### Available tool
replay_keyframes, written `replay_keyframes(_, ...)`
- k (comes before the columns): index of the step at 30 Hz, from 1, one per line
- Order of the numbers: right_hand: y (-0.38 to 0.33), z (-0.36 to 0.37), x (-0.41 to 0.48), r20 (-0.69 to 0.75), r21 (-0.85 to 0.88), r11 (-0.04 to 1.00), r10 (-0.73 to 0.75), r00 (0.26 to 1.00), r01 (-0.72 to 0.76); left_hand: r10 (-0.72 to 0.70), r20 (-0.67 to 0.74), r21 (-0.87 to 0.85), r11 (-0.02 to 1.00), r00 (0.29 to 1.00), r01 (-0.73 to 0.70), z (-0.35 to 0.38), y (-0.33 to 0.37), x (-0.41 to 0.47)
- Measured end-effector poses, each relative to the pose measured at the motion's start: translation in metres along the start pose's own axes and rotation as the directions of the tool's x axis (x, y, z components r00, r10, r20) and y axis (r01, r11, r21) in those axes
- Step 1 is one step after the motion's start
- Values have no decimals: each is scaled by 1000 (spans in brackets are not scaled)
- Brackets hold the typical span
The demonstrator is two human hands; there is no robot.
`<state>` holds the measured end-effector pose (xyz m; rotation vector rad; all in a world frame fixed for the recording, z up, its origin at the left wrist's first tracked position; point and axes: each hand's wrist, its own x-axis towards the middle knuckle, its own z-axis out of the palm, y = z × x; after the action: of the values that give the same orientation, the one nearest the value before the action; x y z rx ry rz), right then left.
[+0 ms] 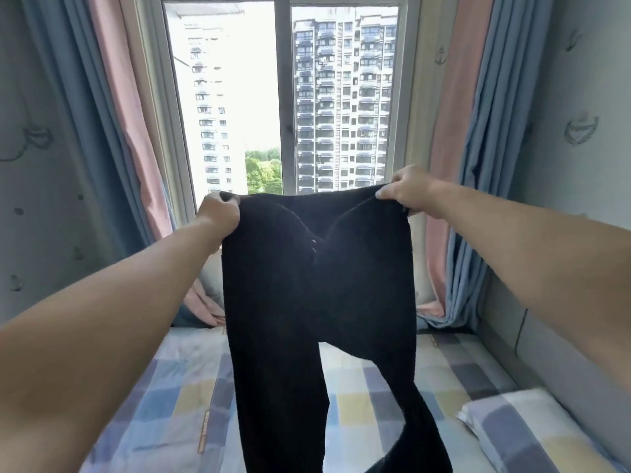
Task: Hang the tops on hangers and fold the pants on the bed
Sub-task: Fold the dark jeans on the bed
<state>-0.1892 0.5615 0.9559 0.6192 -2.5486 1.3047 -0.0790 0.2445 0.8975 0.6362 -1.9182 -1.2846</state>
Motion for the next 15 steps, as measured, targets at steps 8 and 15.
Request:
replay_keyframes(8, 28, 9, -2, -209, 26, 998, -52, 977, 59, 3, -83, -52, 999, 997, -7, 20, 0, -12)
replay_keyframes(15, 23, 8, 3, -125, 26, 999, -21, 992, 24, 4, -15, 2, 1000, 1000, -4, 25, 0, -6)
